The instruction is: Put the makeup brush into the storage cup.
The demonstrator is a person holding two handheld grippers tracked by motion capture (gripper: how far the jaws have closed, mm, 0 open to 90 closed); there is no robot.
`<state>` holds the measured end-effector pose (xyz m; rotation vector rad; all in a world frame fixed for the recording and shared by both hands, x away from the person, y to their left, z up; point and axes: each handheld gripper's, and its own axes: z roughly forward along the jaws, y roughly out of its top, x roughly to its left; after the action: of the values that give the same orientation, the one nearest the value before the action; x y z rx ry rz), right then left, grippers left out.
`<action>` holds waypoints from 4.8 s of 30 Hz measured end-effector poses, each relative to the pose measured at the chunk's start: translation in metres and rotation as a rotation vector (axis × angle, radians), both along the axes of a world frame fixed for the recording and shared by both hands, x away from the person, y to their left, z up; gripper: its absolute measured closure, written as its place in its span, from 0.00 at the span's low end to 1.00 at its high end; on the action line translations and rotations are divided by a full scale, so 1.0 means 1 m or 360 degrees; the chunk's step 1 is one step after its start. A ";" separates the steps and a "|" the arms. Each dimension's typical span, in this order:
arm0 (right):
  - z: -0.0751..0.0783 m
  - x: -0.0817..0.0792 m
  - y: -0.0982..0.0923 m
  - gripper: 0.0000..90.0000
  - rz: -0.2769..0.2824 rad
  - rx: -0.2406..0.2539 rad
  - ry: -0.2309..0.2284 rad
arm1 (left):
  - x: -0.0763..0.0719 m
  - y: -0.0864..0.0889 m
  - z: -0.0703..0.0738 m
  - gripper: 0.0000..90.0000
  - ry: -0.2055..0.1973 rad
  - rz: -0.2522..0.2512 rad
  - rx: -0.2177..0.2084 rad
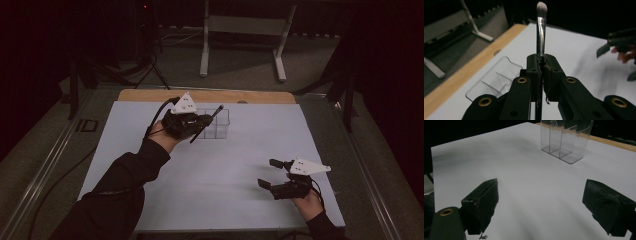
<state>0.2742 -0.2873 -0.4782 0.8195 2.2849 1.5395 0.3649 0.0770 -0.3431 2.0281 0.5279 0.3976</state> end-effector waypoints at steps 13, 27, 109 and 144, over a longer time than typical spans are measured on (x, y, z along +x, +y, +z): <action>0.003 -0.002 -0.002 0.15 0.0009 0.0034 -0.0032 | 0.006 -0.003 0.011 0.95 -0.0036 0.0026 -0.0177; 0.003 -0.002 -0.002 0.15 0.0007 0.0034 -0.0030 | 0.013 -0.022 0.023 0.95 -0.0143 0.0086 -0.0257; 0.003 -0.002 -0.003 0.15 0.0019 0.0046 -0.0025 | 0.088 -0.021 -0.099 0.95 -0.0177 0.0571 -0.0675; 0.003 -0.003 -0.001 0.15 0.0023 0.0033 -0.0030 | 0.080 -0.048 -0.121 0.48 -0.0086 0.0653 -0.0273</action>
<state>0.2713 -0.2886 -0.4750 0.7916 2.2703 1.5728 0.4447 0.0292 -0.4642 1.7355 0.9169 0.6281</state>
